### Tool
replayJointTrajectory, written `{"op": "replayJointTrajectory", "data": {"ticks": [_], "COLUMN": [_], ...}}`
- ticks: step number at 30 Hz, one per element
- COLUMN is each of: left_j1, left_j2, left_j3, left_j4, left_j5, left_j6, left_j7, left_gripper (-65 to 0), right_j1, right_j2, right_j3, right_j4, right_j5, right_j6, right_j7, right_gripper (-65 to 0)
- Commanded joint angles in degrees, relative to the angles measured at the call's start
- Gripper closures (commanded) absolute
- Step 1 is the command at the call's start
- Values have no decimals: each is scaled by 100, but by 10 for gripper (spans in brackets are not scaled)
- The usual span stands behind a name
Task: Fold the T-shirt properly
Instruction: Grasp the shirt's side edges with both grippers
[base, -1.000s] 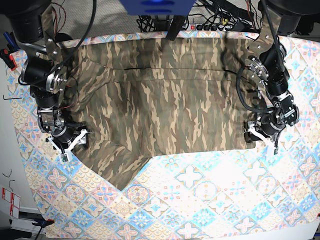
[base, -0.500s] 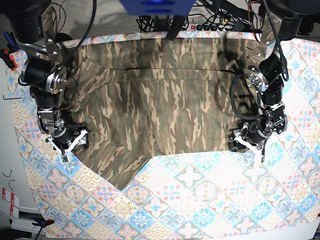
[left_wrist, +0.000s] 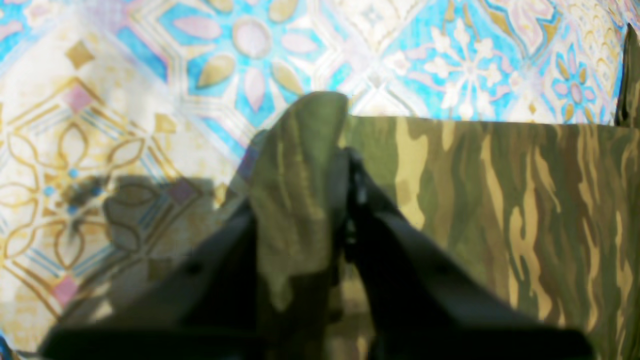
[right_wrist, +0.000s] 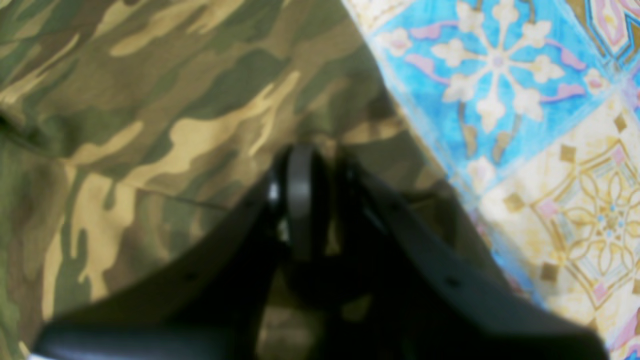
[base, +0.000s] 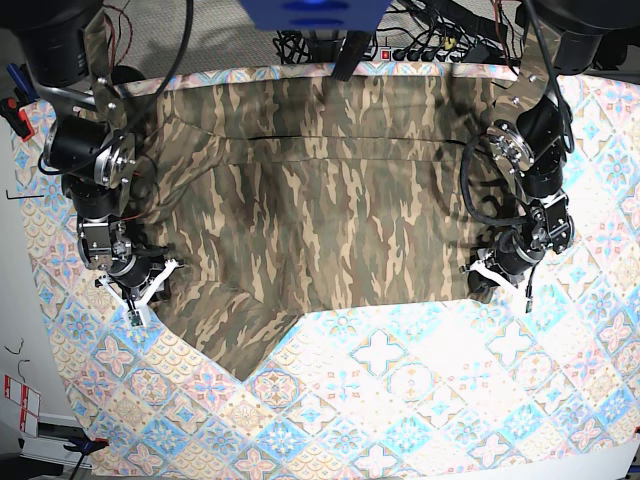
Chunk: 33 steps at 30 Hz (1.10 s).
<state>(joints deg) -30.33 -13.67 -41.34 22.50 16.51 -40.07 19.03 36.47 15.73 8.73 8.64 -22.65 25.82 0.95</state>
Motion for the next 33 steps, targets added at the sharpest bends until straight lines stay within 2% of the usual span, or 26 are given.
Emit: {"op": "replayJointTrajectory", "data": {"ticks": [1,7,10,19,24,33], "left_j1": [-22,-49,-22,57,57,171], "left_j2": [0,9,9,229,308,431], "left_j3": [24,24,24,24,24,24], "left_j4": [-13,22,453,1297,1614,2176], "left_j5": [331,322,331,366,375,366], "left_j6": [7,7,7,7,7,7], "left_j7": [370,511,739,1196,1442,1847], "left_gripper": [-17,-8,-8,-8,-8,-8], "right_j1": [-3,-56,-205,-372,-900,-1620], "right_j2": [5,5,5,5,5,-126], "right_j3": [-7,125,397,476,1030,1180], "right_j4": [-25,520,784,942,1953,3492], "right_j5": [-200,-165,-174,-174,-174,-174], "right_j6": [77,77,77,77,77,77], "right_j7": [-469,-460,-469,-416,-460,-469], "right_gripper": [-36,-32,-32,-32,-32,-32]}}
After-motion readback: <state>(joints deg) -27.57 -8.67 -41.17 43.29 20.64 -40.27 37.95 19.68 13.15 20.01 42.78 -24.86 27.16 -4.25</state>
